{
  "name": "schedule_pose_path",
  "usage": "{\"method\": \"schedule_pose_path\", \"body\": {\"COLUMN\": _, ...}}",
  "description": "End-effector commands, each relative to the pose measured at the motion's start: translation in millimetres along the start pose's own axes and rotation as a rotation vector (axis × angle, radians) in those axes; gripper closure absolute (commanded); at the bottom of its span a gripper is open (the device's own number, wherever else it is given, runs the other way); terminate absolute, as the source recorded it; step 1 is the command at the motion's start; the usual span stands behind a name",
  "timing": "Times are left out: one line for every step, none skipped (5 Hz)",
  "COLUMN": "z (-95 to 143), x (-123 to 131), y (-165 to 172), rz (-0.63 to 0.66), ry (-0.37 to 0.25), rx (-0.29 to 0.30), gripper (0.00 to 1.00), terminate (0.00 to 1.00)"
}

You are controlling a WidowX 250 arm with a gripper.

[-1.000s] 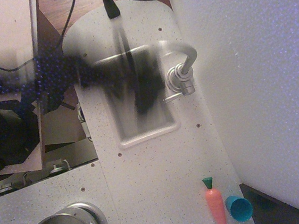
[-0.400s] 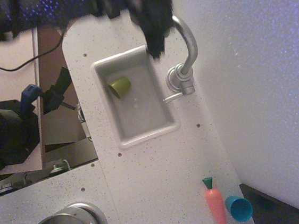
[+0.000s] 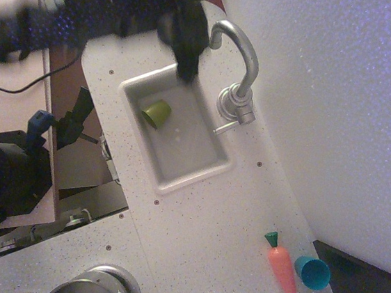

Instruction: Turn faucet left

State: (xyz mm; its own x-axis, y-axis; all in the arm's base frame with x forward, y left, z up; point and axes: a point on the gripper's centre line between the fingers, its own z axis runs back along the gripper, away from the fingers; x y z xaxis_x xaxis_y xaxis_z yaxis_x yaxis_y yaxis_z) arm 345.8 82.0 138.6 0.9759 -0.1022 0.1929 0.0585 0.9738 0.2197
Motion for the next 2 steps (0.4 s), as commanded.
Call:
{"method": "schedule_pose_path", "body": {"z": 69.7, "x": 15.9, "y": -51.9, "rz": -0.160, "ry": -0.137, "rx": 0.026, "gripper": 0.00, "terminate": 0.00}}
{"method": "schedule_pose_path", "body": {"z": 76.4, "x": 34.5, "y": -95.8, "rz": -0.271, "ry": -0.130, "rx": 0.043, "gripper": 0.00, "terminate": 0.00}}
